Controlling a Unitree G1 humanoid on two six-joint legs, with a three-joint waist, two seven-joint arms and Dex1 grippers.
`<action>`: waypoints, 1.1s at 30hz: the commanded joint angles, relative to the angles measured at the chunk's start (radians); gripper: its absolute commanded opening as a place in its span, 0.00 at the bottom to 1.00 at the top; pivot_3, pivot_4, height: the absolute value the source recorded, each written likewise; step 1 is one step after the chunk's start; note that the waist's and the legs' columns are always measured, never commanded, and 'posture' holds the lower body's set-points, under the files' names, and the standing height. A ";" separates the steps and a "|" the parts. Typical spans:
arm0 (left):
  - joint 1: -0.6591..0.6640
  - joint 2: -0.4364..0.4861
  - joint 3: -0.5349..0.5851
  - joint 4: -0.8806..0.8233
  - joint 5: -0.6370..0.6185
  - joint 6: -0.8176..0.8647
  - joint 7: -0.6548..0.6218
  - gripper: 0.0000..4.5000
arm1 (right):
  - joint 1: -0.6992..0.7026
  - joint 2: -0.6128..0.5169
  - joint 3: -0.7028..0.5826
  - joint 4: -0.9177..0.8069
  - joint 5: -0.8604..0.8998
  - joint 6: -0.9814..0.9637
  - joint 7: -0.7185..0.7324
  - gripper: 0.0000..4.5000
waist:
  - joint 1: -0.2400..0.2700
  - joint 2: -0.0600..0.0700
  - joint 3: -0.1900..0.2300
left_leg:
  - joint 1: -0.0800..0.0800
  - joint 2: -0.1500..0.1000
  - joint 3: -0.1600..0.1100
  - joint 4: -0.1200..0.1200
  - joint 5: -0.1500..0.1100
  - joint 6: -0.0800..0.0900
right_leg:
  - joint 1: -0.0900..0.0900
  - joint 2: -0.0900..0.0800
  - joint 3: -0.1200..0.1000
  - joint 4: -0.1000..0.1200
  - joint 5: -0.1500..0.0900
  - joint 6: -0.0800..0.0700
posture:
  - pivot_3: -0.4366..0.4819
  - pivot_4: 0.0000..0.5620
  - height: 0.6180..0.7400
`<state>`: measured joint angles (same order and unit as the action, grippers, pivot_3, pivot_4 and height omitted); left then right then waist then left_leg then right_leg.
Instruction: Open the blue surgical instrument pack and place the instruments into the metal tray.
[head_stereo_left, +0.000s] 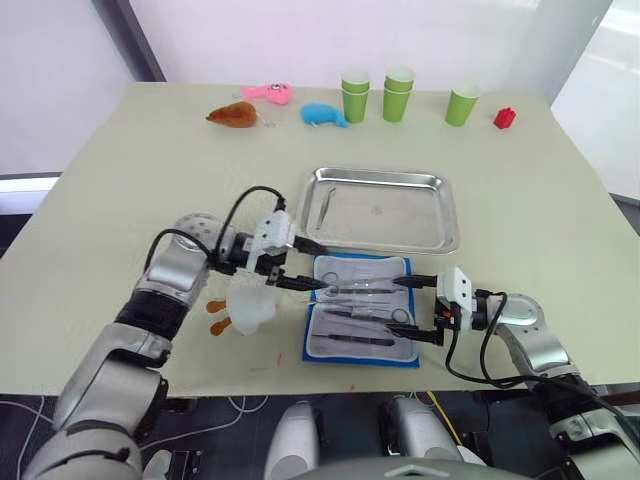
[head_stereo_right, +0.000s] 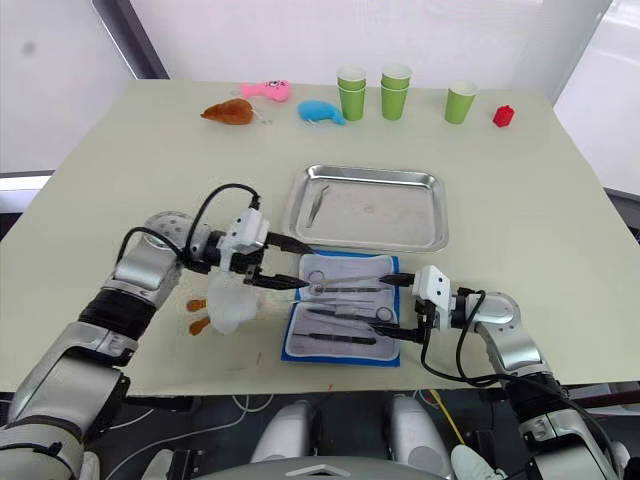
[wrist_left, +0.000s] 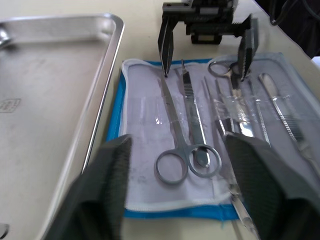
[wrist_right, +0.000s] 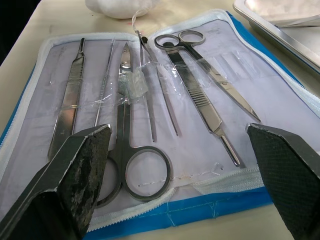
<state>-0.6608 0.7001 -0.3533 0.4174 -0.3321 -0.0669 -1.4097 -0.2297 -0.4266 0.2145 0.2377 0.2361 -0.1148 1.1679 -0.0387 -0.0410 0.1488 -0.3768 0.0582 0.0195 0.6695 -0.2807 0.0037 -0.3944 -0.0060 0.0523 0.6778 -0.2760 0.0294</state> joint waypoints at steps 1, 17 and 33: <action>-0.012 -0.030 0.026 0.008 0.045 -0.001 0.003 0.53 | 0.041 0.005 0.062 0.087 -0.056 0.051 0.003 1.00 | -0.001 0.000 0.000 | 0.000 0.000 0.000 0.000 0.000 0.000 | 0.000 0.000 0.000 0.000 0.000 0.000 | 0.48 0.27 1.00; -0.067 -0.161 0.028 0.148 0.198 -0.027 0.040 0.53 | 0.033 0.018 0.063 0.102 -0.062 0.044 -0.008 1.00 | -0.004 0.000 0.000 | 0.001 0.000 0.000 0.001 0.000 0.000 | 0.000 0.002 0.001 0.001 0.001 -0.001 | 0.48 0.27 1.00; -0.051 -0.165 -0.015 0.103 0.312 0.075 0.052 0.53 | 0.038 0.018 0.065 0.098 -0.063 0.043 -0.015 1.00 | -0.003 0.001 -0.002 | 0.001 0.000 -0.001 0.001 0.000 0.000 | 0.001 0.002 0.001 0.001 0.001 -0.001 | 0.48 0.27 1.00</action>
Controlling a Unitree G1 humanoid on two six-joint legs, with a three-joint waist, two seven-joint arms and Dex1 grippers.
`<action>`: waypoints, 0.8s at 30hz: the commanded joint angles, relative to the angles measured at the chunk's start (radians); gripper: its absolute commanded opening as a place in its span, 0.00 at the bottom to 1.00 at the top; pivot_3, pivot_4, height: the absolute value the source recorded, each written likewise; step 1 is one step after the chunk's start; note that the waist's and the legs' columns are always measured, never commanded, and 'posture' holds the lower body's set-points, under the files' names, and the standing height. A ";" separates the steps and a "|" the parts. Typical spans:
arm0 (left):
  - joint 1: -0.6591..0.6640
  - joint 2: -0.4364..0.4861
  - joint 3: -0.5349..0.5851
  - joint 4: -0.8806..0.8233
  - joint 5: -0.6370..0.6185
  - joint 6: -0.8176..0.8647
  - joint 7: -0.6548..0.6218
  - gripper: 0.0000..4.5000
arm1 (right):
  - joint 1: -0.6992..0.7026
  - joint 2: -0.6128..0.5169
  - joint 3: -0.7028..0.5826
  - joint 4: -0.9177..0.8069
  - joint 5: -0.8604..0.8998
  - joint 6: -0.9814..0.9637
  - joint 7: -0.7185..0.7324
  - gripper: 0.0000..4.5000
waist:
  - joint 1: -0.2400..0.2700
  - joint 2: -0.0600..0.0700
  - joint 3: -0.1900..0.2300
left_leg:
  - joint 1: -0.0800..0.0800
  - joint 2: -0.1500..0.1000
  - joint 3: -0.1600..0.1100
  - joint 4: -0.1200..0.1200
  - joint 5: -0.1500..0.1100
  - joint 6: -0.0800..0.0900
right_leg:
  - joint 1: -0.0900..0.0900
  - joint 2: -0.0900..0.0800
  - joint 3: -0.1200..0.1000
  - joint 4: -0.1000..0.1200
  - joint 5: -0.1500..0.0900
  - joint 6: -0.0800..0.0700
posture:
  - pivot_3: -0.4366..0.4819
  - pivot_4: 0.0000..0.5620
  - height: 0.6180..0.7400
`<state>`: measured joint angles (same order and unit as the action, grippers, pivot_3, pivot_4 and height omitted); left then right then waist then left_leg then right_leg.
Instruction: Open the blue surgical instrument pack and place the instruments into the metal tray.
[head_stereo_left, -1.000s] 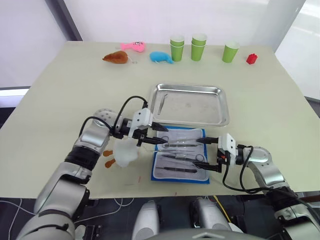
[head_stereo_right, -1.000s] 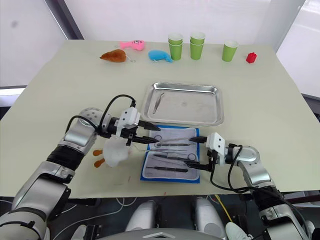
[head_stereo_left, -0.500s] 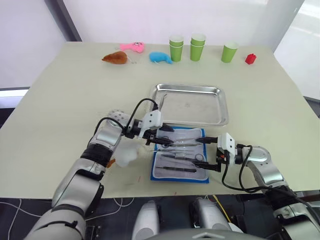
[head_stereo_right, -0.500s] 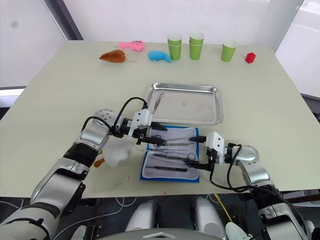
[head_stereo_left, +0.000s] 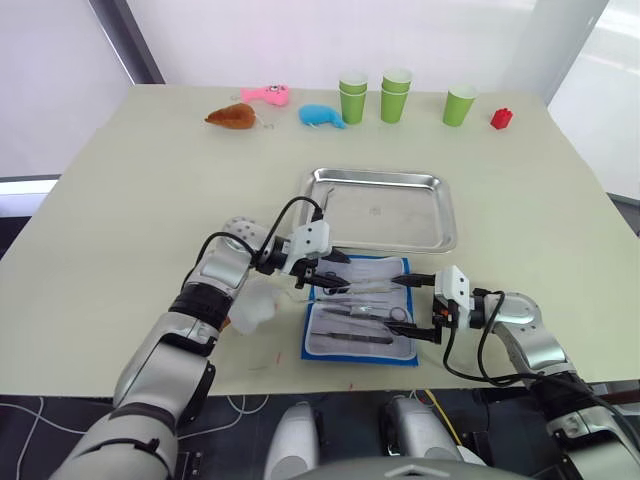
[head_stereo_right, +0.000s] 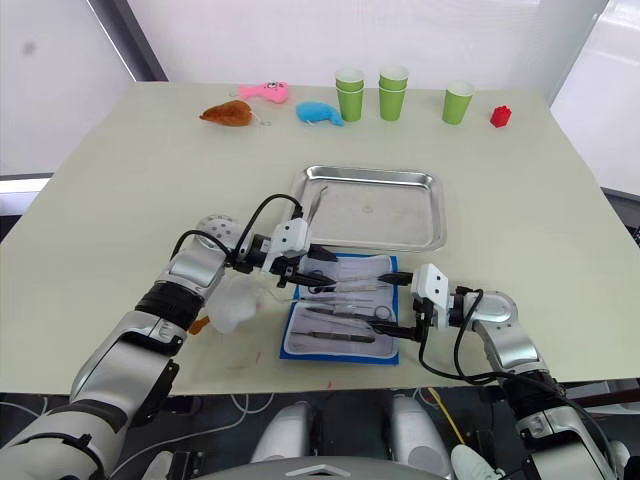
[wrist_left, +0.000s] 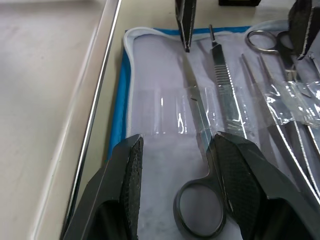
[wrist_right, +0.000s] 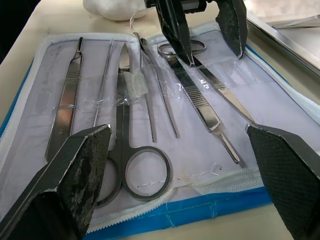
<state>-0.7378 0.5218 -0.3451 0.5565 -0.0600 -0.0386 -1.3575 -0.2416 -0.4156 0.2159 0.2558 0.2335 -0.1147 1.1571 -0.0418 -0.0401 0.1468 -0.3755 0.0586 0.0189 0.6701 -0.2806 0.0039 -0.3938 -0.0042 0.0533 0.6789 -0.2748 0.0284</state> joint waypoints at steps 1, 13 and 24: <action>0.032 0.014 -0.023 -0.050 0.040 0.055 -0.002 0.53 | 0.050 0.008 0.064 0.080 -0.061 0.043 -0.005 1.00 | 0.000 0.000 -0.001 | 0.000 0.000 0.000 0.000 0.000 0.000 | 0.000 0.000 0.000 0.000 0.000 0.000 | 0.48 0.27 1.00; 0.083 0.038 -0.024 -0.142 0.053 0.155 0.006 0.34 | 0.046 0.014 0.068 0.083 -0.061 0.043 -0.006 1.00 | -0.001 0.000 -0.002 | 0.001 0.001 0.000 0.000 0.000 0.000 | 0.000 0.001 0.001 0.000 0.000 0.000 | 0.48 0.27 1.00; 0.083 0.037 -0.019 -0.149 0.043 0.169 -0.006 0.03 | 0.045 0.014 0.067 0.084 -0.065 0.042 -0.005 1.00 | -0.001 0.001 -0.002 | 0.012 0.001 0.001 -0.002 0.000 0.000 | 0.010 0.001 0.002 -0.001 0.000 -0.001 | 0.48 0.27 1.00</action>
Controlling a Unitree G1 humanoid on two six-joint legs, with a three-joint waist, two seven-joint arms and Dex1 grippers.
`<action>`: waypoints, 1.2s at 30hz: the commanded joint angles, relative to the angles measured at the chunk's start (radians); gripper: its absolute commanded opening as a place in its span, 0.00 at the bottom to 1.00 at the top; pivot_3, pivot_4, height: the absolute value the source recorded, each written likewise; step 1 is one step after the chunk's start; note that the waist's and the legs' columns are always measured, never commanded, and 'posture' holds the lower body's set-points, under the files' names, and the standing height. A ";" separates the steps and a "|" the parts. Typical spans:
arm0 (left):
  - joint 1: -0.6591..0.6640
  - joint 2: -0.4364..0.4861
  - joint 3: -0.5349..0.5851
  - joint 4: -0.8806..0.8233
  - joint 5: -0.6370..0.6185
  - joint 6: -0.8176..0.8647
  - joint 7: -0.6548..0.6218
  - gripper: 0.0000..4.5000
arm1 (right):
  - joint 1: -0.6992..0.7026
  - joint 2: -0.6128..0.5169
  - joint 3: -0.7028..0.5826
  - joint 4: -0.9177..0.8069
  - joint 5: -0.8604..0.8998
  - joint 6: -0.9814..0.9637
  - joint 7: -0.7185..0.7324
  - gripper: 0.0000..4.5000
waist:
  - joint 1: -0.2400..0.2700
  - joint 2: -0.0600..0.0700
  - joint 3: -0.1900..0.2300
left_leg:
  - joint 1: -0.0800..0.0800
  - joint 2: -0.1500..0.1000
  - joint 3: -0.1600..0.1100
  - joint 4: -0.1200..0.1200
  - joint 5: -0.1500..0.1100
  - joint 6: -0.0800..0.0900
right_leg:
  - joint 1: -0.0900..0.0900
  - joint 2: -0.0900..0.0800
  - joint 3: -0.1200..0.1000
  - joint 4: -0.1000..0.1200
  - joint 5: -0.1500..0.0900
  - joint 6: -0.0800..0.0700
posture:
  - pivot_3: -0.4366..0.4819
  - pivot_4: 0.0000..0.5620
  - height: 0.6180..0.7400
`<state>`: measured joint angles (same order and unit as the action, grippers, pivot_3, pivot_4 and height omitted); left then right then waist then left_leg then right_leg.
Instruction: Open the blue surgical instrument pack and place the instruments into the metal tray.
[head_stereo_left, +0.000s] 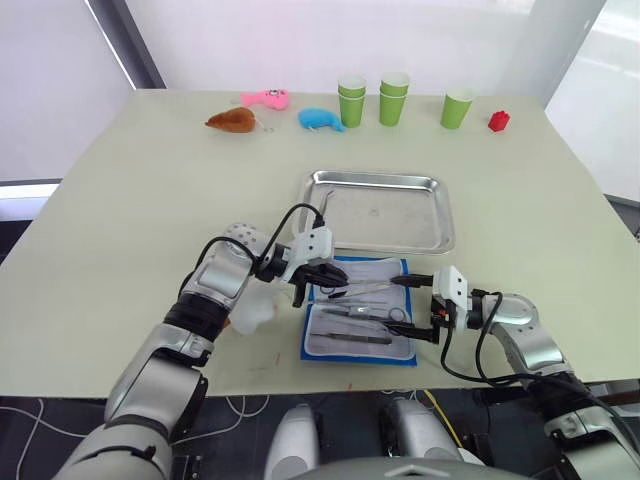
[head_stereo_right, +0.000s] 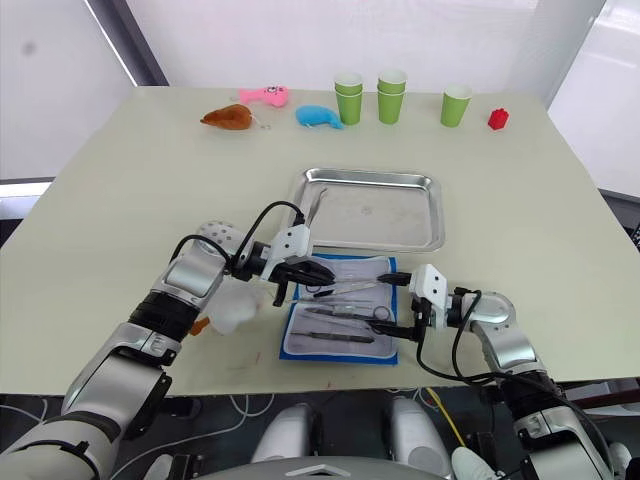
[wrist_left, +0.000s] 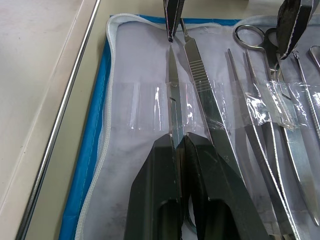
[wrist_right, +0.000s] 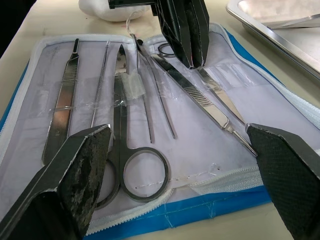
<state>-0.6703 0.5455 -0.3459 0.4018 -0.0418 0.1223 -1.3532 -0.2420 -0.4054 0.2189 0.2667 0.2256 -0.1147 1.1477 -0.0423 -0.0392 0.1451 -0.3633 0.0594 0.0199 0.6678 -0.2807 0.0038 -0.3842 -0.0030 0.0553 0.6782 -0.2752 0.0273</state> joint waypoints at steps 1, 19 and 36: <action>0.013 0.014 -0.017 0.006 0.023 0.008 -0.013 0.03 | 0.045 0.005 0.062 0.074 -0.055 0.043 0.005 1.00 | 0.000 0.000 0.000 | 0.000 0.000 0.000 0.000 0.000 0.000 | 0.000 0.000 0.000 0.000 0.000 0.000 | 0.48 0.27 1.00; -0.086 0.055 -0.038 -0.151 0.043 0.183 -0.060 0.03 | 0.045 0.018 0.068 0.079 -0.057 0.046 0.000 1.00 | -0.001 0.000 0.001 | 0.000 0.000 0.000 0.000 0.000 0.000 | 0.000 0.001 0.000 0.000 0.000 0.000 | 0.48 0.27 1.00; -0.106 0.133 -0.065 -0.268 0.056 0.262 -0.127 0.03 | 0.041 0.029 0.074 0.091 -0.064 0.043 0.003 1.00 | -0.003 0.000 0.001 | 0.000 0.004 0.001 -0.001 0.000 0.000 | -0.001 0.003 0.000 0.000 -0.002 -0.003 | 0.48 0.27 1.00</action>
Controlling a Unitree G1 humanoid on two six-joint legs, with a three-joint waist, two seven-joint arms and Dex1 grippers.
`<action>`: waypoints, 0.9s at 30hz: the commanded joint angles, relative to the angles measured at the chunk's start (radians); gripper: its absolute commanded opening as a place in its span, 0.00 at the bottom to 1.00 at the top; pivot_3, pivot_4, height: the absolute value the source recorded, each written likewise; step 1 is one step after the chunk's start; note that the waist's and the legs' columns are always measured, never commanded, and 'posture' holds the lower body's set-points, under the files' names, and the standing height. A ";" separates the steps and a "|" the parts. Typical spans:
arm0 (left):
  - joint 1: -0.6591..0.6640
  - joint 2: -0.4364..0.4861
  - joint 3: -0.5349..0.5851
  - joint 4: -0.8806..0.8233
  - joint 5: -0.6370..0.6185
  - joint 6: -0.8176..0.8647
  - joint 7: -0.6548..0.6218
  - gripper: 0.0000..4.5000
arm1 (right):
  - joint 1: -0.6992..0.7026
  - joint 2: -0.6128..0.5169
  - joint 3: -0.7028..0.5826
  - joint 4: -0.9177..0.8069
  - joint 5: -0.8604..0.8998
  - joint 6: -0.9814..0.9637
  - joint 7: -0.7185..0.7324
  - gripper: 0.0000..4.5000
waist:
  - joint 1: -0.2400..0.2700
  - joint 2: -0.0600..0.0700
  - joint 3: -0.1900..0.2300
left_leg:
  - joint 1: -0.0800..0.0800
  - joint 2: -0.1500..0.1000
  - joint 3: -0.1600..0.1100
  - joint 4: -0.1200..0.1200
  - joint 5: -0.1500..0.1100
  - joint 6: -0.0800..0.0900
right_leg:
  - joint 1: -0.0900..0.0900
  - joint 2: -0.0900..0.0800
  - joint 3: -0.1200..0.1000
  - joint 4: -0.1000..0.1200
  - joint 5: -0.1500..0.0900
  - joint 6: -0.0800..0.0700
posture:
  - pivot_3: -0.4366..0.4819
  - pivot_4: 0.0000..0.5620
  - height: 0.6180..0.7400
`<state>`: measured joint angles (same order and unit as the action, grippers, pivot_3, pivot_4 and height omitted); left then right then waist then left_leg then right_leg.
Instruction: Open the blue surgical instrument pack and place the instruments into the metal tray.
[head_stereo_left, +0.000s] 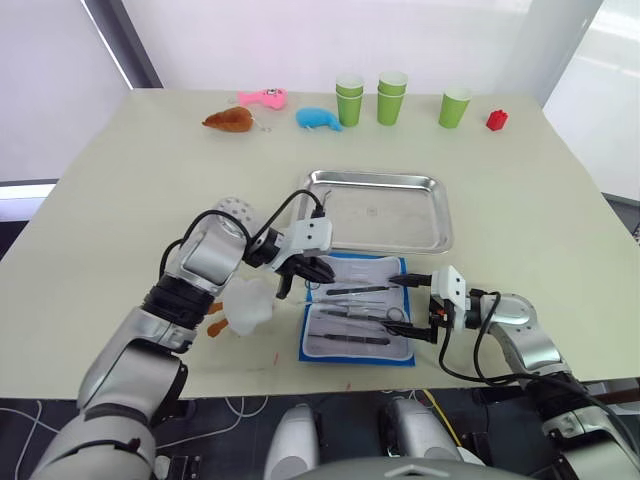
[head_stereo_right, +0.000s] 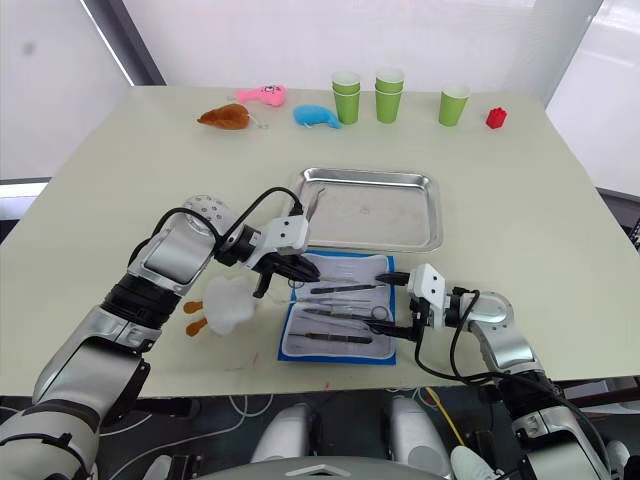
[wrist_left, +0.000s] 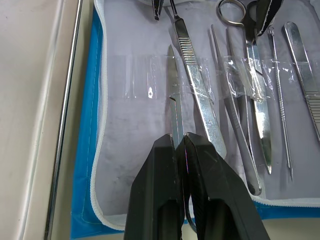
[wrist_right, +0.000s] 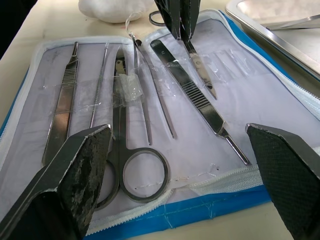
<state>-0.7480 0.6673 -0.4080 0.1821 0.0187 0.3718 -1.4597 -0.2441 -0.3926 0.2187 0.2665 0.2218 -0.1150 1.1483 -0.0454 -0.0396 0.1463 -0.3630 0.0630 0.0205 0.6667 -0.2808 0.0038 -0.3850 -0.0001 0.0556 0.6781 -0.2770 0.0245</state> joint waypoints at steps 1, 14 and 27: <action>-0.029 0.013 -0.003 -0.053 -0.007 0.020 -0.022 0.03 | 0.043 0.017 0.075 0.092 -0.061 0.043 0.002 1.00 | 0.000 0.000 0.000 | 0.000 0.000 0.000 0.000 0.000 0.000 | 0.000 0.000 0.000 0.000 0.000 0.000 | 0.48 0.27 1.00; -0.038 0.036 -0.006 -0.062 -0.003 0.028 -0.040 0.03 | 0.042 0.028 0.075 0.103 -0.066 0.039 -0.001 1.00 | -0.002 0.000 0.000 | 0.000 0.002 0.000 0.000 0.000 0.000 | -0.001 0.002 0.000 0.000 -0.001 -0.002 | 0.48 0.27 1.00; -0.046 0.085 0.002 -0.048 0.001 0.020 -0.062 0.03 | 0.043 0.033 0.074 0.113 -0.069 0.034 0.002 1.00 | -0.002 0.000 0.000 | 0.001 0.004 0.001 0.000 0.000 0.000 | -0.001 0.003 0.001 0.000 -0.001 -0.003 | 0.48 0.27 1.00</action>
<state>-0.7630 0.7360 -0.4139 0.1658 0.0185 0.4047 -1.5072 -0.2498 -0.3756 0.2187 0.2749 0.2132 -0.1210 1.1481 -0.0478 -0.0398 0.1462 -0.3624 0.0672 0.0213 0.6664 -0.2808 0.0038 -0.3863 0.0036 0.0567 0.6782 -0.2780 0.0217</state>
